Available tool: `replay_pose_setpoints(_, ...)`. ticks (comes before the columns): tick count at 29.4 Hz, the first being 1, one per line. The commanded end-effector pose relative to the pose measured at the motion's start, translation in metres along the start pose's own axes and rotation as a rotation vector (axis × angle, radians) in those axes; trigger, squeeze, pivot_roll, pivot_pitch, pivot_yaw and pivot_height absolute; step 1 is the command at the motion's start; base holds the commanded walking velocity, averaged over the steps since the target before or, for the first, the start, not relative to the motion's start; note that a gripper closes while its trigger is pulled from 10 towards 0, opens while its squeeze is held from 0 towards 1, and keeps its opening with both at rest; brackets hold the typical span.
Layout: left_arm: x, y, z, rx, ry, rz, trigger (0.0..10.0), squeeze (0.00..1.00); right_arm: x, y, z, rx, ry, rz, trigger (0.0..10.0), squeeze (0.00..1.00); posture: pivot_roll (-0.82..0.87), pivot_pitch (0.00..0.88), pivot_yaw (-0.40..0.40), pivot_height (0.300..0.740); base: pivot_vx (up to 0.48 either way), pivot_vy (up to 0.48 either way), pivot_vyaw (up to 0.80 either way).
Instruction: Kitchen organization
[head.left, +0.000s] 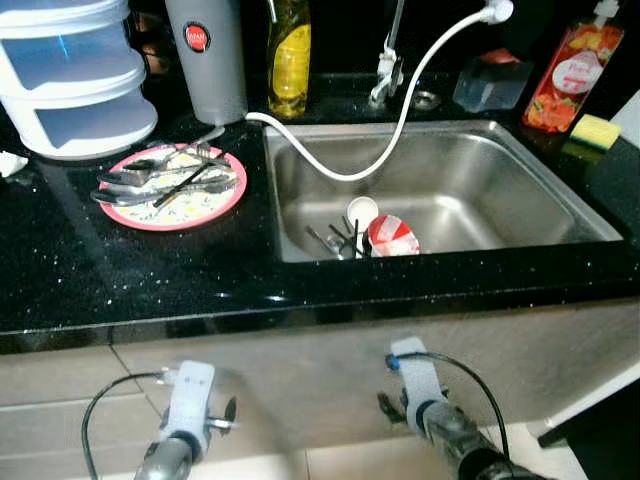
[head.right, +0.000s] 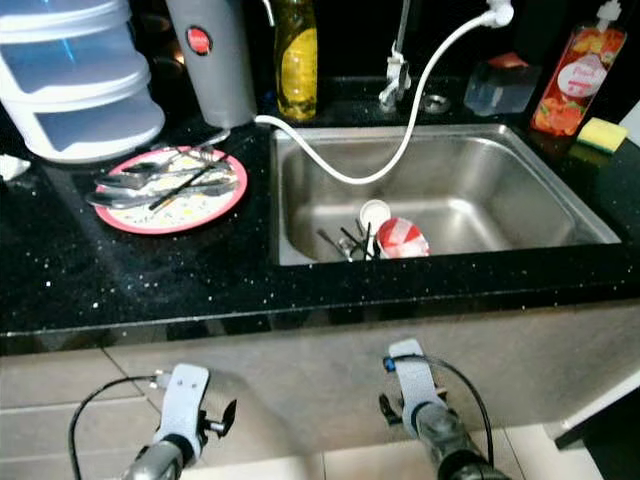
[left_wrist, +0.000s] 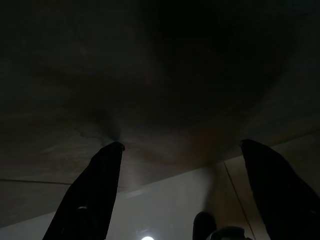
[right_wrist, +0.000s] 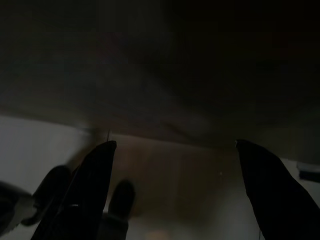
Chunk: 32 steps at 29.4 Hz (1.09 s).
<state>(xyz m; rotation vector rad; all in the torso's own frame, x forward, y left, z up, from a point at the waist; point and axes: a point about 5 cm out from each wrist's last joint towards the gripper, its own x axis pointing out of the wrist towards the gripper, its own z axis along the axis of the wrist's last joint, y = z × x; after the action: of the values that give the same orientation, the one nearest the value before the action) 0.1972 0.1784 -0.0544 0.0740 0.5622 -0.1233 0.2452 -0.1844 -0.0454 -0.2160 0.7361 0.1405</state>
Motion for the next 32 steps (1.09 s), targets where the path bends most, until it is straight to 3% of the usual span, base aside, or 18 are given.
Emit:
replay_pose_setpoints(1,-0.003,-0.001,-0.006,-0.014,0.017,-0.004,10.0,0.00,0.000,-0.004,0.001,0.000,0.001,-0.019,10.0,0.00,0.13,0.039,-0.024,0.740,0.000,0.000,0.00)
replay_pose_setpoints(13,-0.018,0.003,-0.024,-0.039,0.055,0.058,10.0,0.00,-0.002,-0.004,-0.006,-0.052,0.017,0.009,10.0,0.00,0.14,0.051,-0.046,0.740,0.000,0.000,0.00)
replay_pose_setpoints(32,-0.015,0.002,-0.023,-0.037,0.065,0.065,10.0,0.00,-0.002,-0.001,-0.006,-0.063,0.020,0.018,10.0,0.00,0.14,0.036,-0.046,0.740,0.000,0.000,0.00)
